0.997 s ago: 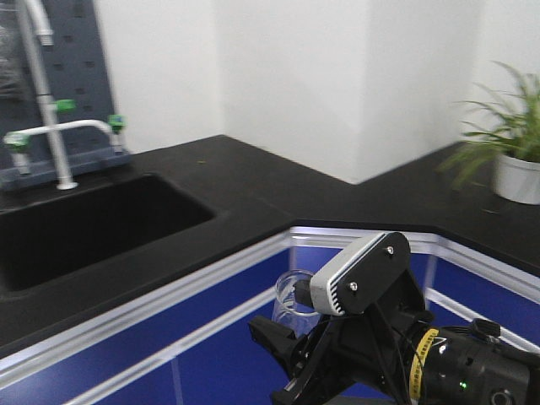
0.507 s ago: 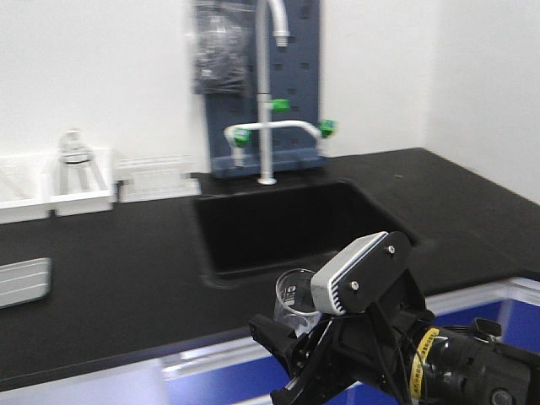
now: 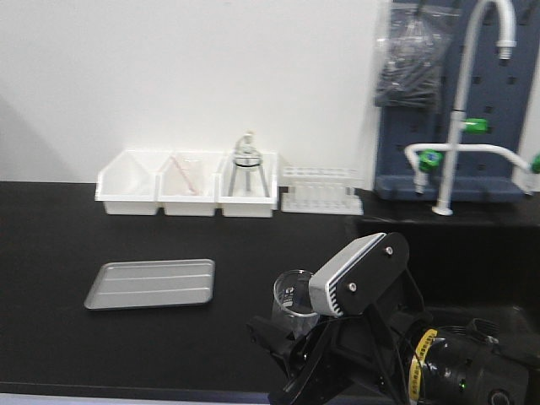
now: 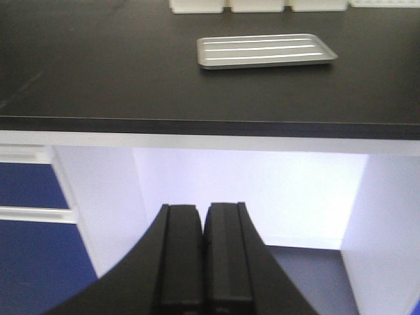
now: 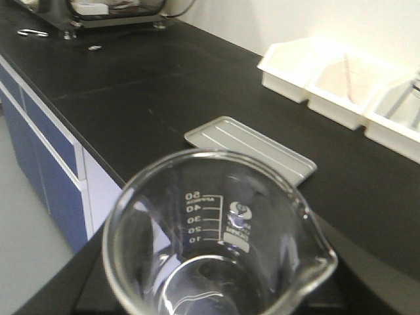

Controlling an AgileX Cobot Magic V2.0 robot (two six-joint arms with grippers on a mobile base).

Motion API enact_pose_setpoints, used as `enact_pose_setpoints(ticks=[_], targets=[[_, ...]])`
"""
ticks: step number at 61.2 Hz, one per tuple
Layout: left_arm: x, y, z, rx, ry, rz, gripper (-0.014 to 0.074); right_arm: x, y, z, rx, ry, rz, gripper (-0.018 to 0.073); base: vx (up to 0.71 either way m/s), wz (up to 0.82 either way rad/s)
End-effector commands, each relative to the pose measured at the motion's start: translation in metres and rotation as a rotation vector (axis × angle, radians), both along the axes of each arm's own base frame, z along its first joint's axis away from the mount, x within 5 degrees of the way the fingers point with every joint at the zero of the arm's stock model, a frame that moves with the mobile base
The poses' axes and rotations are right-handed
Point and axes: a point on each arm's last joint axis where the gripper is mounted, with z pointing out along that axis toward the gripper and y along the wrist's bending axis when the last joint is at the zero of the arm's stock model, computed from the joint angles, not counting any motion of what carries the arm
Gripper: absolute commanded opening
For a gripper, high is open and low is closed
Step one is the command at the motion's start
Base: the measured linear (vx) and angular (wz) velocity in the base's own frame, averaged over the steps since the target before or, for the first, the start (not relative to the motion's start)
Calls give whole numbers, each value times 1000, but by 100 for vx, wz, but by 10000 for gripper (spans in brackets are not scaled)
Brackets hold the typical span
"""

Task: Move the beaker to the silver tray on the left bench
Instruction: 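Drive closer to the silver tray and move the right gripper over it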

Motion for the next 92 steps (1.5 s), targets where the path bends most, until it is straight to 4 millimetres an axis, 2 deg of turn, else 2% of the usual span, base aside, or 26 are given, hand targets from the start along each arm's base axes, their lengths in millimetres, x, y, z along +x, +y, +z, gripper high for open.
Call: enact_pose_setpoints(ticks=[1, 45, 92], targets=[[2, 0, 1, -5, -66, 3, 1, -5, 1, 24, 75, -67, 33, -11, 23, 46], [2, 0, 1, -5, -66, 3, 1, -5, 1, 24, 75, -67, 33, -11, 27, 16], [2, 0, 1, -5, -66, 2, 1, -5, 1, 24, 75, -67, 33, -11, 15, -2]])
